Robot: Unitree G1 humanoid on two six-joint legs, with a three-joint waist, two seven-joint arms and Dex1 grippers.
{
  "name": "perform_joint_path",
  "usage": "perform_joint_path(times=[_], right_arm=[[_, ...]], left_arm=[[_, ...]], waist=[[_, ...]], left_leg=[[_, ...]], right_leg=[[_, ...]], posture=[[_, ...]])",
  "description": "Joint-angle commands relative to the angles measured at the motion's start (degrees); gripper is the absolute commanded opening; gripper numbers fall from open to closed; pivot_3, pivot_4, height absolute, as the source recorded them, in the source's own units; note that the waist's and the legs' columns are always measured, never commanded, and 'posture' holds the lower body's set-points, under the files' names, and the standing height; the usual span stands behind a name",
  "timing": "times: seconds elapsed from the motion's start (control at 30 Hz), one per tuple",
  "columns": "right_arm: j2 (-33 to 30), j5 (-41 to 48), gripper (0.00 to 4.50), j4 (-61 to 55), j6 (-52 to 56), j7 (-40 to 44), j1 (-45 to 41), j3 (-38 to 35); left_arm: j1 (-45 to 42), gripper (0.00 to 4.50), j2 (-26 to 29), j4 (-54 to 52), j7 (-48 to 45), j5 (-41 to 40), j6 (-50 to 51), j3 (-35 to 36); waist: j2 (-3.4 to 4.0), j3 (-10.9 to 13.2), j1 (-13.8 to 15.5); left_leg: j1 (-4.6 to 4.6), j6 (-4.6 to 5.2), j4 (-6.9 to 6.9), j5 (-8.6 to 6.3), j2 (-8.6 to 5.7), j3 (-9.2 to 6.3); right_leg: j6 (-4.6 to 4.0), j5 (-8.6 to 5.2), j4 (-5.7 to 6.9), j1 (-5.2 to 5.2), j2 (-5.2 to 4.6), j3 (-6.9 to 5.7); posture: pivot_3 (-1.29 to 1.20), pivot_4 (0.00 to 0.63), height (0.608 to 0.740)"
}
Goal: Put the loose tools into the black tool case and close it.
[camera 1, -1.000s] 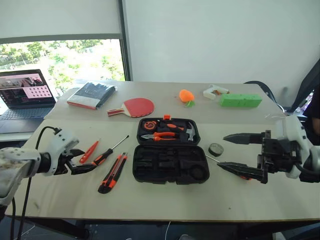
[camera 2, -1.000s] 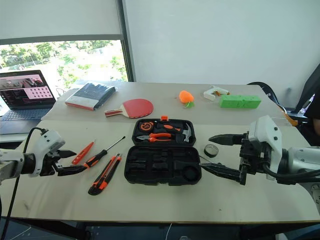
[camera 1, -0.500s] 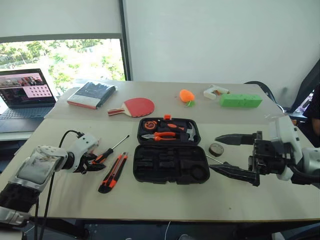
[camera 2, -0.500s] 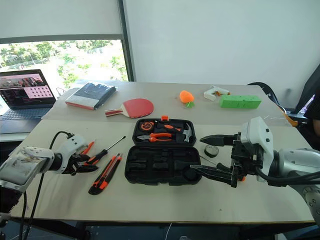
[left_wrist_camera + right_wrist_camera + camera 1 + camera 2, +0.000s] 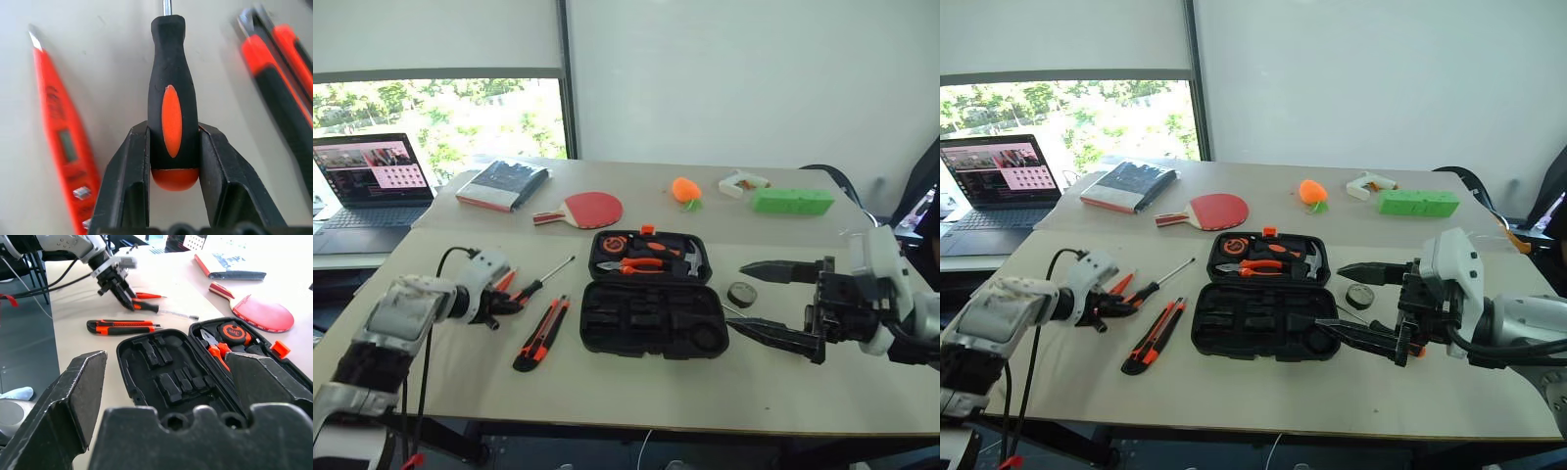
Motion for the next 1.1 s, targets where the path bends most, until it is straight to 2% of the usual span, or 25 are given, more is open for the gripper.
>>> perform_joint_path(times=[0.03, 0.23, 0.47, 0.73, 1.1], right_arm=[[-0.3, 0.5, 4.50, -1.4, -0.1, 0.1, 1.8, -3.1], [-0.2, -0.4, 4.50, -0.9, -0.5, -0.3, 3.0, -2.9], [1.2, 0.6, 4.50, -3.6, 0.1, -3.7, 5.5, -4.6], [2.5, 1.7, 4.50, -6.7, 0.3, -7.2, 9.7, -8.1], [2.3, 2.8, 4.50, -7.4, 0.2, -9.6, 11.1, -9.0]], left_arm=[[-6.6, 0.88, -1.1, -4.1, -6.6, -0.7, -9.6, -0.7], [-14.0, 0.88, -5.4, 1.1, -19.7, 5.0, -25.4, -11.3], [-21.2, 0.88, -14.8, 16.0, -22.3, 14.9, -39.9, -20.3], [-25.1, 0.88, -20.7, 28.4, -23.0, 20.3, -49.3, -21.8], [-28.6, 0.88, -26.7, 39.3, -18.9, 24.1, -53.1, -20.3]], waist=[[0.00, 0.0, 0.3], [0.04, 0.0, 0.3], [0.03, 0.0, 0.1], [0.04, 0.0, 0.1], [0.03, 0.0, 0.1]], left_leg=[[-0.02, 0.01, 0.01, -0.01, -0.02, -0.03], [-0.24, 0.10, 0.12, -0.06, -0.14, -0.24], [-0.34, 0.10, 0.29, -0.06, -0.16, -0.48], [-0.64, 0.25, 0.70, -0.15, -0.16, -0.66], [-0.73, 0.28, 0.74, -0.16, -0.19, -0.77]], right_leg=[[0.00, 0.00, -0.01, 0.00, -0.01, -0.01], [0.05, -0.03, -0.08, 0.03, -0.05, -0.14], [0.05, -0.03, -0.01, 0.05, 0.00, -0.17], [0.17, 0.00, -0.01, 0.04, -0.02, -0.27], [0.20, 0.00, -0.01, 0.04, -0.03, -0.30]], posture=[[0.00, 0.150, 0.736], [0.00, 0.150, 0.736], [0.00, 0.150, 0.736], [0.00, 0.150, 0.736], [0.00, 0.150, 0.736]])
